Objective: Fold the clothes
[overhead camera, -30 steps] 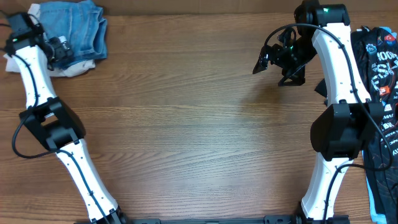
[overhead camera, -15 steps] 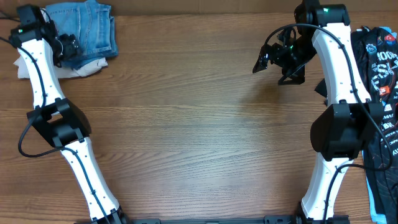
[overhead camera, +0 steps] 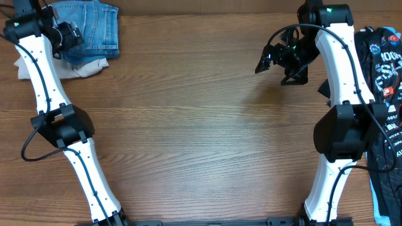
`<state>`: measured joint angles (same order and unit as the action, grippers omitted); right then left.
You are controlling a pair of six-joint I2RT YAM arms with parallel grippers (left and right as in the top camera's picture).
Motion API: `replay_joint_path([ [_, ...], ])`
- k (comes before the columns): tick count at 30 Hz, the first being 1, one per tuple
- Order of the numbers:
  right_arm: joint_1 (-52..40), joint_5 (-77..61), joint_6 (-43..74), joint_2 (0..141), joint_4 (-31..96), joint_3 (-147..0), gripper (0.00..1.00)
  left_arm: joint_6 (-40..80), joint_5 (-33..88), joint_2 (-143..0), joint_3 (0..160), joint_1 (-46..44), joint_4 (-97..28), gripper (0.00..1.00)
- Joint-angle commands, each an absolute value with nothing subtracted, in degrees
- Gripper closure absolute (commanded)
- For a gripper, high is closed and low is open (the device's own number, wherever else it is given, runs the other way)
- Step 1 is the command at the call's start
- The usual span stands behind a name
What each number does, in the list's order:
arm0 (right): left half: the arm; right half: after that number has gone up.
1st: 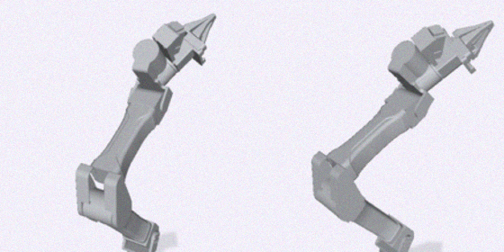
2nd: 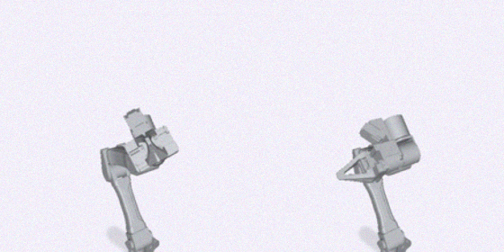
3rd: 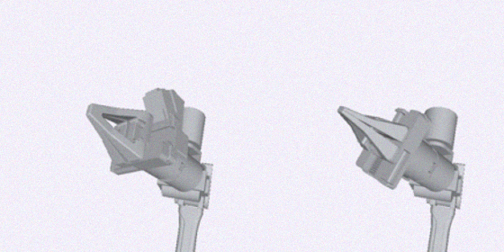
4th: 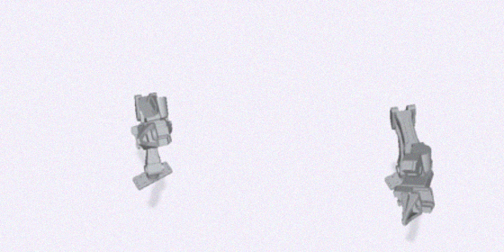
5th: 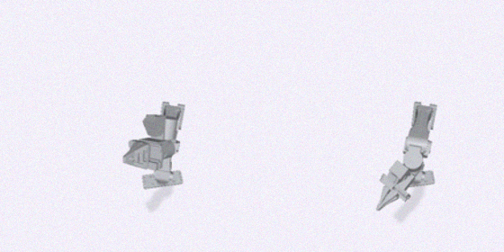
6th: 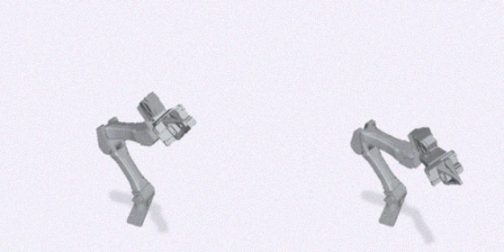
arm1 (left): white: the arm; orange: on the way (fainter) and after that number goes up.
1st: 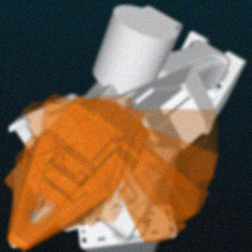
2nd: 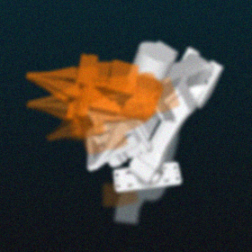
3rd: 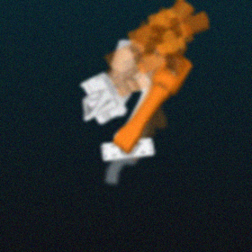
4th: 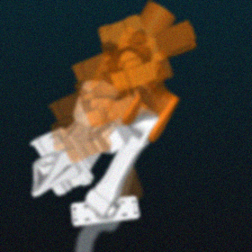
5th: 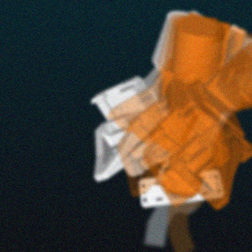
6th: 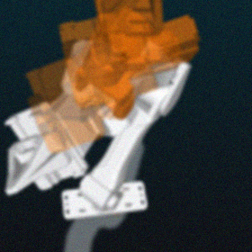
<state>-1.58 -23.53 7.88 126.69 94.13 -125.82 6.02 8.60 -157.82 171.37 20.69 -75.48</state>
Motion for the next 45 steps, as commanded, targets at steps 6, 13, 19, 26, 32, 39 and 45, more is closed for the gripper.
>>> replay_joint_path([
  [6,-1.9,-23.2,7.5,124.6,93.1,-127.4,0.03,6.0,10.6,-154.2,173.4,20.3,-80.5,0.12],
  [13,-1.9,-23.2,7.5,124.6,93.1,-127.4,0.02,5.7,9.8,-149.1,173.6,20.4,-81.4,0.12],
  [19,-1.9,-23.2,7.5,124.6,93.2,-127.4,0.02,4.3,6.9,-148.5,173.4,22.3,-72.5,0.15],
  [26,-1.9,-23.2,7.6,124.6,93.5,-127.3,0.02,2.0,9.3,-148.8,169.7,26.8,-63.5,0.15],
  [32,-1.9,-24.8,7.7,124.6,93.5,-127.4,0.02,1.2,14.0,-148.8,163.3,28.6,-55.7,0.16],
  [39,-1.9,-25.6,7.7,124.6,93.4,-127.4,0.02,-0.4,19.5,-148.9,153.7,27.3,-48.8,0.16],
  [45,-1.9,-25.6,7.7,124.6,93.5,-127.4,0.02,-0.5,19.9,-150.0,150.0,25.6,-46.4,0.16],
])
